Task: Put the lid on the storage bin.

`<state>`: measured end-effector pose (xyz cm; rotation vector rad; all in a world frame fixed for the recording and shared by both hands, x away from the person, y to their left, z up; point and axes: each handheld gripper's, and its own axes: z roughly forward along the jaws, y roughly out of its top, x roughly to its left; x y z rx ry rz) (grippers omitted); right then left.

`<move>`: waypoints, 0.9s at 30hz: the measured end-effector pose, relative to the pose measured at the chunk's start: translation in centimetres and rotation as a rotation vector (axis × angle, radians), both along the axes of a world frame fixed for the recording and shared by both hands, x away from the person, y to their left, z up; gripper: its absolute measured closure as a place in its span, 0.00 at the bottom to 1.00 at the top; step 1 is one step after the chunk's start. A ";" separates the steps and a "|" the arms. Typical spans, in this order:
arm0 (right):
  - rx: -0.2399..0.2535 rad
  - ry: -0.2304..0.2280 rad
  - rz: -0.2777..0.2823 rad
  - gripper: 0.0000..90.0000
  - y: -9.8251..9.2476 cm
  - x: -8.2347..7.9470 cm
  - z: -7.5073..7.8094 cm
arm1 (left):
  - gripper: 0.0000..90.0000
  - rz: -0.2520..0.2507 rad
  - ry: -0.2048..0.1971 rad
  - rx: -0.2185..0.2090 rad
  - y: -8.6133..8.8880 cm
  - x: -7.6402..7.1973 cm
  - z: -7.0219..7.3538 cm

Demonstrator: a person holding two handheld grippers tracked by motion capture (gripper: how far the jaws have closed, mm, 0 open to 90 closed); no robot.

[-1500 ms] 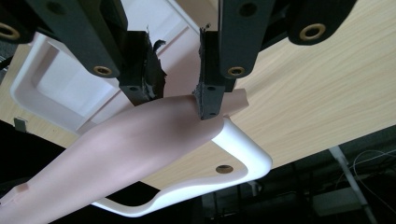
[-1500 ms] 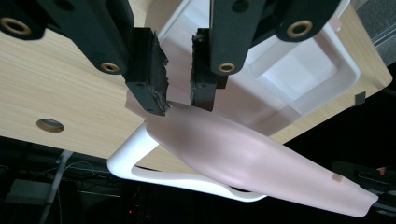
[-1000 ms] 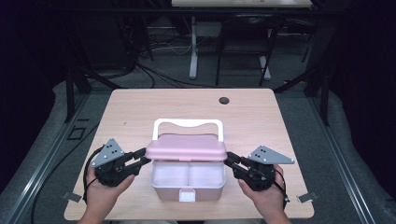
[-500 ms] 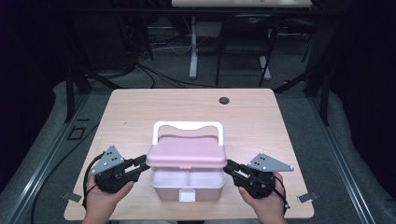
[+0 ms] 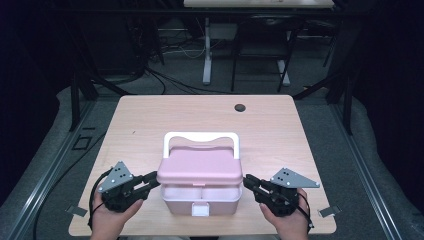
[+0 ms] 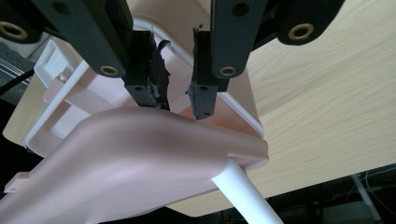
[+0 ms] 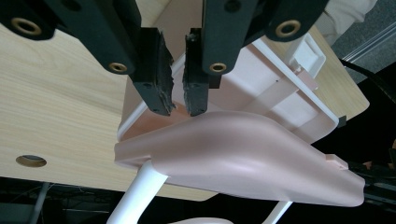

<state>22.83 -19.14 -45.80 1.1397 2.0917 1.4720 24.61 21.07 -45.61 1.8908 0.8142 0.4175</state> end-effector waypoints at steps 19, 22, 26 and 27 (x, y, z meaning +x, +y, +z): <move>0.020 0.011 -0.018 0.90 -0.3 0.0 -0.7 | 0.87 -0.004 0.023 0.018 0.1 -0.6 -1.0; 0.023 0.016 -0.020 0.90 -0.4 0.1 -0.7 | 0.87 -0.002 0.034 0.016 0.2 -0.7 -1.2; 0.028 0.013 -0.022 0.89 -0.4 0.2 -0.7 | 0.87 0.006 0.037 0.021 0.5 -0.9 -1.4; 0.028 0.014 -0.022 0.89 -0.4 0.2 -0.7 | 0.87 0.009 0.041 0.020 0.5 -0.9 -1.5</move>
